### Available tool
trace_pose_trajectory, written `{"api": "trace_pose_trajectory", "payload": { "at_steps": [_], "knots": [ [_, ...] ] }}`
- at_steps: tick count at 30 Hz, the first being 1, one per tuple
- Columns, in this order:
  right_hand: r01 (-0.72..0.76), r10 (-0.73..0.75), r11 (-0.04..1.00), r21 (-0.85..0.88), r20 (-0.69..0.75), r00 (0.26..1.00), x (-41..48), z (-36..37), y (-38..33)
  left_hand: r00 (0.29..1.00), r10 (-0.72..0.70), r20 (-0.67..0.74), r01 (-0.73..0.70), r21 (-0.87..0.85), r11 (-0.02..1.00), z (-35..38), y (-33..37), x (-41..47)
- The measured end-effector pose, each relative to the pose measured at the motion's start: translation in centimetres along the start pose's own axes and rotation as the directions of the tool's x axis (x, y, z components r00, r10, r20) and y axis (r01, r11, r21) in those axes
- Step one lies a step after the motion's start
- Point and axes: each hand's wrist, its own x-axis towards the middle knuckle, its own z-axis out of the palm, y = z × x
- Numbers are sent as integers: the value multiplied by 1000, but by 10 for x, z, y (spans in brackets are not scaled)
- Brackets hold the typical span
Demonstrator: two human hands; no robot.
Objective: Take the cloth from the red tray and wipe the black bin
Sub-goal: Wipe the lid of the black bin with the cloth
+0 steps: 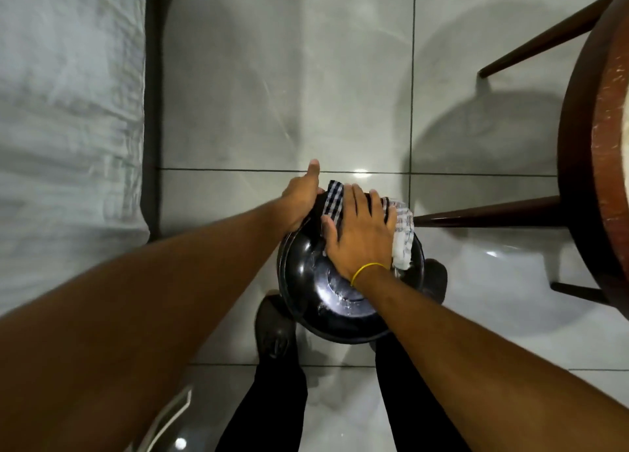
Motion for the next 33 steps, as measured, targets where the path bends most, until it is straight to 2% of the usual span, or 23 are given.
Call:
{"api": "trace_pose_trajectory", "payload": {
  "at_steps": [2, 4, 11, 15, 18, 21, 27, 29, 33],
  "knots": [
    [-15, 14, 999, -30, -36, 999, -10, 13, -3, 986, -75, 147, 89, -91, 992, -1, 8, -2],
    [-12, 9, 999, -36, -66, 998, -15, 21, -6, 970, -105, 219, 132, -113, 985, -3, 9, 0],
    [270, -271, 956, -113, 13, 963, -30, 36, -5, 954, -109, 278, 133, -70, 989, -6, 0, 15],
    [413, -409, 897, -154, 63, 910, -37, 44, -4, 971, -58, 231, 53, 28, 998, -7, -8, 31],
    [468, -463, 868, -167, 69, 883, -40, 49, -5, 984, -14, 175, 2, 70, 998, -12, -16, 46],
    [562, -553, 807, -180, 100, 827, -45, 53, -6, 990, 1, 138, -22, 156, 987, -16, -24, 54],
    [608, -597, 775, -172, 114, 794, -47, 55, -10, 991, 78, 104, -112, 378, 919, -20, -28, 48],
    [669, -657, 725, -164, 125, 743, -49, 55, -10, 992, 99, 80, -125, 452, 883, -20, -29, 48],
    [765, -752, 626, -151, 142, 644, -57, 64, -14, 988, 153, 10, -139, 482, 865, -14, -32, 49]
  ]
}}
